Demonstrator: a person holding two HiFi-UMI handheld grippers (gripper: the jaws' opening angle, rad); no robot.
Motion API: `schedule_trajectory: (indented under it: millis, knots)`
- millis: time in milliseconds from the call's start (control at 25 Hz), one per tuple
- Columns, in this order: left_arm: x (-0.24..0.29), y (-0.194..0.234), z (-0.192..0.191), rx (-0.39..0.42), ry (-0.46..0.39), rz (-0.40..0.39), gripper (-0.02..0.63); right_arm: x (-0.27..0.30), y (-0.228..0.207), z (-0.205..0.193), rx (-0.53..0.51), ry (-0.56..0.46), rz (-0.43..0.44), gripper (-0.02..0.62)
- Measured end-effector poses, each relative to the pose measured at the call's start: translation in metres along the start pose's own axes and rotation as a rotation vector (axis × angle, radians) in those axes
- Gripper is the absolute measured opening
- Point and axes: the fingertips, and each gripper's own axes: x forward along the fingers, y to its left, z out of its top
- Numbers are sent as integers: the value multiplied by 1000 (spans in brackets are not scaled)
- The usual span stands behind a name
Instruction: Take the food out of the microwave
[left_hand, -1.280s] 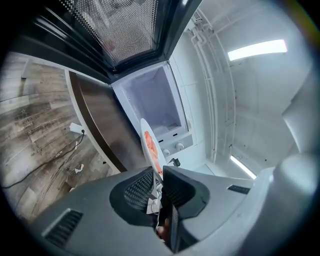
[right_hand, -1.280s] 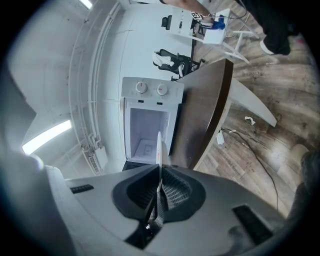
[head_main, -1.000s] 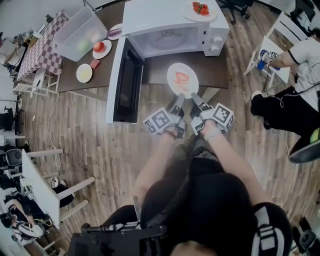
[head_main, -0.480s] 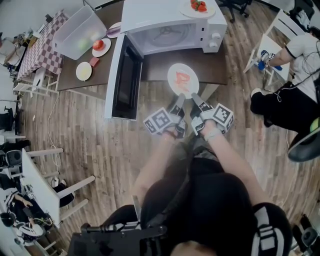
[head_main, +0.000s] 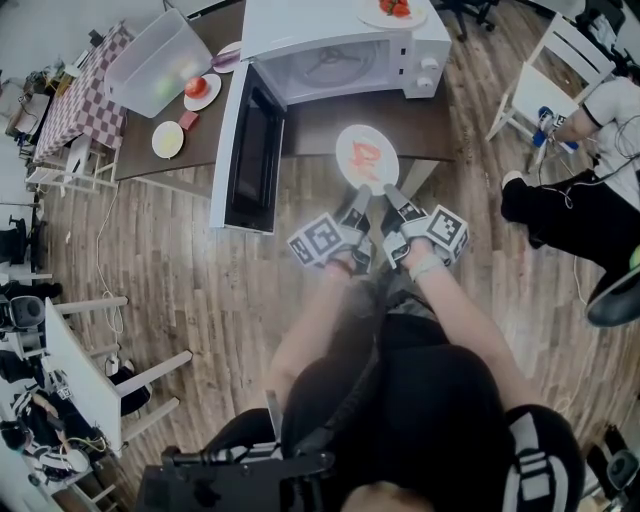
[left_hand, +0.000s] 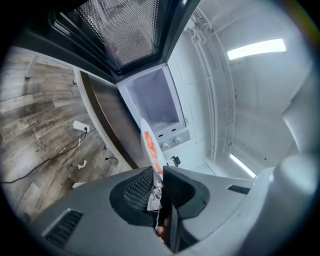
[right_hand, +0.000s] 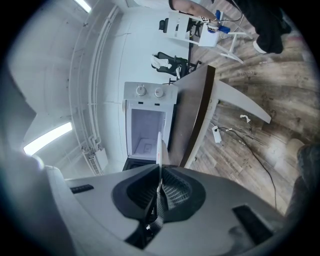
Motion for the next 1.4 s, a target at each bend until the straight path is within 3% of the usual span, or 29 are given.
schedule_trajectory:
  millis: [1400]
  knots:
    - [-37,-10,-28,6,46,-25,57,-42,0,-29,21,-46,1,17]
